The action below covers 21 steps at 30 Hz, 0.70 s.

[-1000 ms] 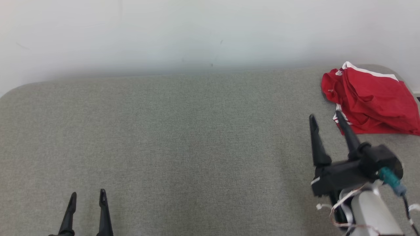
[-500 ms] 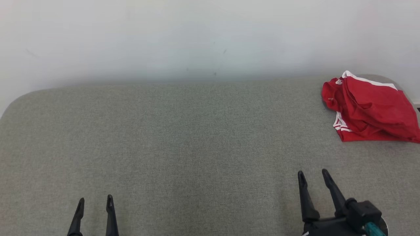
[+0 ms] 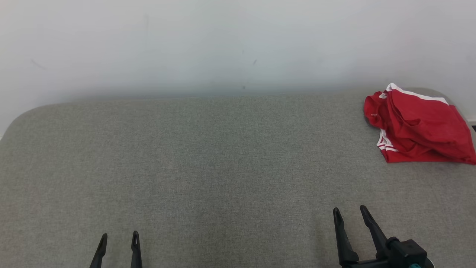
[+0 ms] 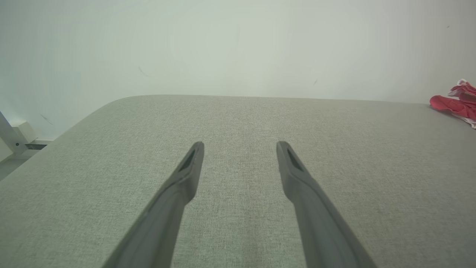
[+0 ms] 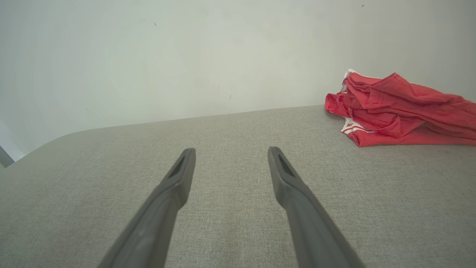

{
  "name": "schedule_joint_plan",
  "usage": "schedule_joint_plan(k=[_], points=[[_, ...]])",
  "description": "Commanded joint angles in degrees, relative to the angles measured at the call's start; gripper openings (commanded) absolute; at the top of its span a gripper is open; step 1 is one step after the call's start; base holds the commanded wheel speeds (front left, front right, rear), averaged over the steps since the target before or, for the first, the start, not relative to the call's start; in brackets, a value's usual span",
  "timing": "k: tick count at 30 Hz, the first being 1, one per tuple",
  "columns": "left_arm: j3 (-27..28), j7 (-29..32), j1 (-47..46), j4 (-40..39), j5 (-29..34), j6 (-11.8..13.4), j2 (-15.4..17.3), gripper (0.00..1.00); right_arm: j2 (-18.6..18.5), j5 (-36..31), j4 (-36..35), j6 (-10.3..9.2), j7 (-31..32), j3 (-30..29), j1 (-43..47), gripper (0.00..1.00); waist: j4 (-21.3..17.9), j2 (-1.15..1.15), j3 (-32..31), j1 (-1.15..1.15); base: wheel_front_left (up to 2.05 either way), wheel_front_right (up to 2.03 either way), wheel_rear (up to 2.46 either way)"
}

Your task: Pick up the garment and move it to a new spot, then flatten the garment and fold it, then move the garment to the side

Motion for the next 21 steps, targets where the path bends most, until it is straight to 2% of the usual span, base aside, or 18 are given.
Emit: schedule_joint_plan(k=[1,21], points=[[0.08,-0.16,0.46,0.33,0.68,0.06,-0.05,1.00,0.17,-0.56,0.11,-0.17,-0.24,-0.08,0.68,1.00,0.10,0.00,-0.08,0.00,0.00,0.00,0.00],[0.74,-0.16,0.96,1.28,2.52,0.35,-0.05,1.00,0.18,-0.33,0.72,-0.17,-0.23,-0.74,0.19,1.00,0.42,0.00,-0.82,0.00,0.00,0.00,0.00]])
